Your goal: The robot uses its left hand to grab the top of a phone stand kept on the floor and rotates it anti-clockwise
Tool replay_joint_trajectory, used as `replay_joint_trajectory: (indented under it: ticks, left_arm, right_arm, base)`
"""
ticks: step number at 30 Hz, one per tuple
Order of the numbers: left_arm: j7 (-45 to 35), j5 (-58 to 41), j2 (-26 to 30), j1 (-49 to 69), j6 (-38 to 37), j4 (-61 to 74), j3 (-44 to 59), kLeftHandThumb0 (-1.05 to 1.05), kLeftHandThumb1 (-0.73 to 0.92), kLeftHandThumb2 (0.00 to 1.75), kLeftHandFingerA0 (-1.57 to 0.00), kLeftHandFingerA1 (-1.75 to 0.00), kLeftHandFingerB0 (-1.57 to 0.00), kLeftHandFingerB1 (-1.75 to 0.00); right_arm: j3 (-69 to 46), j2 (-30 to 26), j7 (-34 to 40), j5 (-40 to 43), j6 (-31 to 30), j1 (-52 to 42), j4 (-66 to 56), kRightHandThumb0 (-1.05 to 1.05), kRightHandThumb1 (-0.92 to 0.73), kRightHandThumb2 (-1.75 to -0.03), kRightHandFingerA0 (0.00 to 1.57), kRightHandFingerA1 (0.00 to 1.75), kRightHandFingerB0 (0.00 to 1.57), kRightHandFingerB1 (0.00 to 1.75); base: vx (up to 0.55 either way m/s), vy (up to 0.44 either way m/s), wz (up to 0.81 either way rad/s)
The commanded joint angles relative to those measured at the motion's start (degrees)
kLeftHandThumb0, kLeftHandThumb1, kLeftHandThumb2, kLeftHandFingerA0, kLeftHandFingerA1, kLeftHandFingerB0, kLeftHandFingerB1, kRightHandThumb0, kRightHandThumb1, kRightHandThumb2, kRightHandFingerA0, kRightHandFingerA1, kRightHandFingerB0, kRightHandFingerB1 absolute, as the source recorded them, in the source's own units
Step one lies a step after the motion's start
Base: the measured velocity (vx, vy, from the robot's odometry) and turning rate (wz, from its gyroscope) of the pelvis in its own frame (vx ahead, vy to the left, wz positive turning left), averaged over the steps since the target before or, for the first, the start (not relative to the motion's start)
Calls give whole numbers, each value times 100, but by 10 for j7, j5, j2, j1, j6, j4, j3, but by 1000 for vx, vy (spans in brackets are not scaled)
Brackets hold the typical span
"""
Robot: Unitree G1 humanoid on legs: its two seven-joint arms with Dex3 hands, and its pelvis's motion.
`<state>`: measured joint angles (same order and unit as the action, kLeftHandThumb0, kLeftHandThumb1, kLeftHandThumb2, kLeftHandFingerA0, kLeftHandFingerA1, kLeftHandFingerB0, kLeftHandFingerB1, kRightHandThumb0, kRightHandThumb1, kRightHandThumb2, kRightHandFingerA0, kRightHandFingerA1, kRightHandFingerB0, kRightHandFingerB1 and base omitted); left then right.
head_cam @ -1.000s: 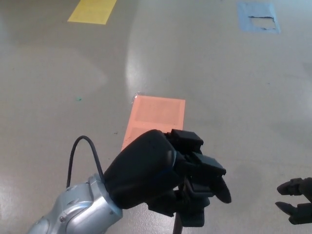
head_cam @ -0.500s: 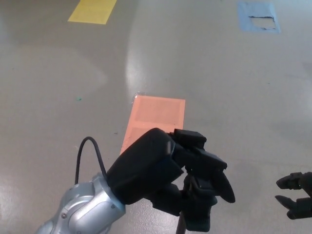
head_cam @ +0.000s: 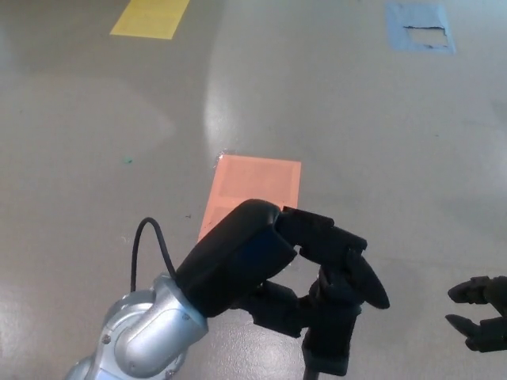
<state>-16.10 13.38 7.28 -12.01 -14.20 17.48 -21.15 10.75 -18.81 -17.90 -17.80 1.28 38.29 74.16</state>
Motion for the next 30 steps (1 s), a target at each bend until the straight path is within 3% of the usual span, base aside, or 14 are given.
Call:
replay_joint_trajectory:
  ticks: [1, 3, 4, 8, 9, 10, 11, 13, 14, 16, 22, 23, 24, 30]
  left_arm:
    - [-59, -213, -47, 8, 326, 27, 42, -23, 67, 60, -115, -93, -109, -65]
    - [-59, -227, -53, 7, 341, 26, 48, -19, 68, 60, -115, -94, -109, -65]
    - [-55, -240, -60, 5, 364, 25, 55, -14, 69, 62, -114, -93, -107, -65]
    - [-49, -263, -72, 3, 409, 28, 68, -13, 67, 65, -112, -92, -106, -66]
    - [-47, -268, -75, 2, 422, 28, 72, -14, 67, 64, -112, -93, -105, -66]
    - [-45, -272, -78, 2, 431, 29, 74, -14, 67, 64, -112, -93, -105, -66]
    - [-42, -278, -83, -1, 449, 31, 80, -14, 66, 64, -113, -94, -105, -66]
    - [-33, -292, -92, -5, 484, 35, 90, -13, 67, 63, -113, -94, -102, -67]
    - [-30, -295, -97, -7, 497, 35, 94, -14, 66, 62, -114, -94, -103, -67]
    - [-27, -302, -102, -13, 517, 33, 102, -14, 66, 61, -114, -94, -101, -66]
    - [-19, -316, -119, -33, 572, 17, 126, -15, 65, 60, -113, -95, -99, -65]
    - [-11, -326, -129, -42, 606, 12, 141, -16, 65, 59, -111, -94, -98, -65]
    - [-7, -331, -134, -48, 624, 5, 150, -15, 65, 58, -110, -93, -96, -65]
    - [-4, -352, -149, -74, 671, -30, 187, -15, 63, 58, -104, -96, -91, -66]
  right_arm:
    - [-2, -11, -3, -1, -6, 18, 5, -59, -78, -63, 49, 42, 14, 26]
    - [-1, -12, -3, -2, -7, 20, 5, -58, -79, -63, 49, 42, 14, 26]
    - [-1, -12, -5, -2, -12, 23, 5, -63, -66, -89, 42, 52, 8, 37]
    - [-3, -11, -7, 0, -17, 25, 6, -61, -66, -87, 41, 52, 8, 37]
    - [-3, -10, -6, 0, -19, 25, 6, -51, -81, -64, 50, 40, 13, 26]
    - [-3, -10, -5, 0, -20, 26, 6, -51, -81, -64, 50, 40, 13, 26]
    - [-2, -10, -5, -1, -21, 27, 6, -39, -58, -101, 41, 61, 0, 42]
    - [-1, -10, -6, -2, -20, 29, 6, -38, -57, -101, 41, 61, 1, 43]
    - [-1, -10, -6, -2, -21, 29, 6, -56, -64, -84, 43, 51, 10, 38]
    - [-2, -10, -6, -1, -22, 31, 6, -48, -79, -64, 47, 39, 16, 27]
    - [-1, -9, -3, -3, -25, 33, 7, -47, -78, -65, 44, 38, 16, 27]
    - [2, -9, -3, -6, -26, 34, 7, -54, -65, -83, 36, 47, 11, 36]
    - [3, -9, -3, -7, -25, 34, 7, -47, -79, -65, 44, 38, 16, 27]
    - [2, -11, -2, -6, -21, 36, 7, -48, -79, -64, 45, 38, 16, 27]
  base:
    - [0, 0, 0]
    - [0, 0, 0]
    - [0, 0, 0]
    - [0, 0, 0]
    - [0, 0, 0]
    - [0, 0, 0]
    - [0, 0, 0]
    - [0, 0, 0]
    - [0, 0, 0]
    - [0, 0, 0]
    - [0, 0, 0]
    - [0, 0, 0]
    - [0, 0, 0]
    - [0, 0, 0]
